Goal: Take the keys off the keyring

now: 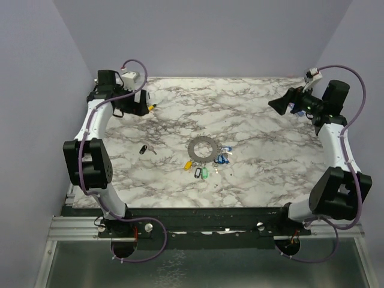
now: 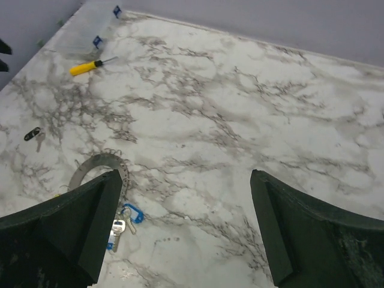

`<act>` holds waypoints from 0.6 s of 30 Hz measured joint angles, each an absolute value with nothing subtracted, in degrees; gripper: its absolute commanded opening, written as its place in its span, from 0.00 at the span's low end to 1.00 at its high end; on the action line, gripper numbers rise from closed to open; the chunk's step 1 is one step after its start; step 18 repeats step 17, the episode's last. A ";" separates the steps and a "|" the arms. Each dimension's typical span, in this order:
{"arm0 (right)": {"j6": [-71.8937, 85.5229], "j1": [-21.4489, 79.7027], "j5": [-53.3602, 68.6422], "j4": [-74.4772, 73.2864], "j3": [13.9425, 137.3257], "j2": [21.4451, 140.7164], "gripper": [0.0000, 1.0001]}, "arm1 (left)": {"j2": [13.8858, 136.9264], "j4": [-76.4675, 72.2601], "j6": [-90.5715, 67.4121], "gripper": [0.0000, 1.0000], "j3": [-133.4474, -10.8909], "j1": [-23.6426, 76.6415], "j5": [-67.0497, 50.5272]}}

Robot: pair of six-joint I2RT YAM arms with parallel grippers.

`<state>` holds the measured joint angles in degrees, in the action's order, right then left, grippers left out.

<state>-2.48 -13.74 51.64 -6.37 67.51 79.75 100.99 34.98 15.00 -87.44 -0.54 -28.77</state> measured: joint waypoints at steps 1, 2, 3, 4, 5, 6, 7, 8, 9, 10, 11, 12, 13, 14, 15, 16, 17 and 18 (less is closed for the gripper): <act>-2.68 -15.07 51.75 -6.57 67.51 80.97 1.00 | 100.99 34.96 14.66 0.99 -87.74 -3.01 -28.27; -2.87 -16.62 51.88 -6.70 67.51 82.61 1.00 | 100.99 34.87 14.48 0.99 -87.74 -4.49 -27.81; -3.16 -18.31 51.94 -6.81 67.51 84.55 1.00 | 100.95 34.92 14.17 0.99 -87.74 -6.55 -27.22; -3.62 -19.55 51.88 -6.98 67.51 86.17 1.00 | 100.95 34.92 14.06 0.99 -87.74 -7.86 -26.74; -4.01 -20.36 51.77 -7.20 67.48 87.46 1.00 | 100.95 34.85 13.87 0.99 -87.74 -9.43 -26.00; -4.69 -21.26 51.00 -7.31 67.40 89.32 1.00 | 100.92 34.74 13.69 0.99 -87.72 -10.37 -25.34; -4.97 -22.11 50.57 -7.38 67.33 89.91 1.00 | 100.82 34.39 13.54 0.99 -87.61 -10.98 -24.56; -5.63 -22.68 49.78 -7.33 67.09 90.72 1.00 | 100.71 33.89 13.50 0.99 -87.35 -11.22 -23.92; -6.17 -22.96 48.95 -7.25 66.70 91.29 1.00 | 100.40 32.95 13.37 0.99 -86.63 -11.33 -23.16; -6.66 -23.05 48.25 -7.09 66.19 91.68 1.00 | 99.96 32.01 13.32 0.99 -85.58 -11.33 -22.44; -7.09 -23.05 47.72 -6.90 65.58 91.94 1.00 | 99.46 31.20 13.32 0.99 -84.38 -11.31 -21.89; -7.40 -23.05 47.35 -6.68 64.93 92.16 1.00 | 98.65 30.09 13.32 0.99 -82.56 -11.27 -21.17; -7.62 -23.05 47.09 -6.37 64.16 92.29 1.00 | 98.24 29.58 13.32 0.99 -81.34 -11.22 -20.84; -7.66 -23.05 46.92 -6.07 63.35 92.38 1.00 | 97.69 28.84 13.30 0.99 -79.79 -11.16 -20.25; -7.68 -22.96 46.78 -5.85 62.76 92.42 1.00 | 97.45 28.36 13.26 0.99 -78.81 -11.16 -19.90; -7.68 -22.94 46.72 -5.65 62.13 92.49 1.00 | 97.32 27.77 13.13 0.99 -77.95 -11.16 -19.44; -7.66 -22.94 46.65 -5.58 61.76 92.62 1.00 | 97.30 27.29 13.02 0.99 -77.45 -11.16 -19.11; -7.66 -22.94 46.65 -5.58 61.76 92.62 1.00 | 97.30 27.29 13.02 0.99 -77.45 -11.16 -19.11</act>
